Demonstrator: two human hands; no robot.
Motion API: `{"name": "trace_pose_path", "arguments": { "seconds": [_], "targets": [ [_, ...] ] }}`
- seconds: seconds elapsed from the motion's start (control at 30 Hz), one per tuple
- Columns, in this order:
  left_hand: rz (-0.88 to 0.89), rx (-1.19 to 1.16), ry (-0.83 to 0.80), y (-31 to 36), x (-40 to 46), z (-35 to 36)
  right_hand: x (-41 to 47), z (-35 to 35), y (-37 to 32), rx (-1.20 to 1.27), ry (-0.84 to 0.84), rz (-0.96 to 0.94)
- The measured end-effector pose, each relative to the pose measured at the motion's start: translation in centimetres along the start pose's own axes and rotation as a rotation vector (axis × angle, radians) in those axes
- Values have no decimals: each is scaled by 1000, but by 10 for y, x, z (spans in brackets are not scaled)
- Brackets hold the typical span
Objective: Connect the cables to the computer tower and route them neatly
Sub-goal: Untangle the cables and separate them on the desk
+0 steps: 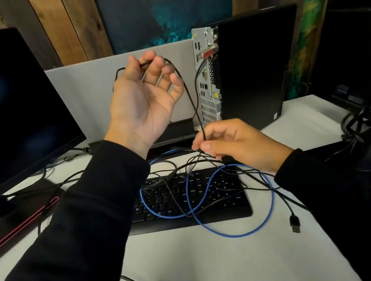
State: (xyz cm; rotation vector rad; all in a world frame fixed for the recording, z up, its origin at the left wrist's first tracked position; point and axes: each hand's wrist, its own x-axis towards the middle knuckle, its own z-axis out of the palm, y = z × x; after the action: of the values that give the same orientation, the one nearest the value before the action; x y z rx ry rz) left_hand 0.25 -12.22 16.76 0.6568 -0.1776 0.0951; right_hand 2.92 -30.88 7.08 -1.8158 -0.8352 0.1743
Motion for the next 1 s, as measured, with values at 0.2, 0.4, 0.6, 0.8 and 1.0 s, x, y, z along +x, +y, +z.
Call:
{"name": "trace_pose_path", "arguments": {
  "seconds": [0.2,0.4,0.6,0.8,1.0],
  "targets": [
    [73,121,254,11,19,-43,5,-13,4,29,182,13],
    [-166,772,445,15,31,-113,10,-18,29,58,335,169],
    [8,2133,191,6,20,-118,24,-18,36,-201,396,148],
    [529,1957,-451,-31,43,-77,47,-13,19,-158,262,50],
    [735,1732,-328,-36,62,-71,79,-42,8,15,490,-34]
  ]
}}
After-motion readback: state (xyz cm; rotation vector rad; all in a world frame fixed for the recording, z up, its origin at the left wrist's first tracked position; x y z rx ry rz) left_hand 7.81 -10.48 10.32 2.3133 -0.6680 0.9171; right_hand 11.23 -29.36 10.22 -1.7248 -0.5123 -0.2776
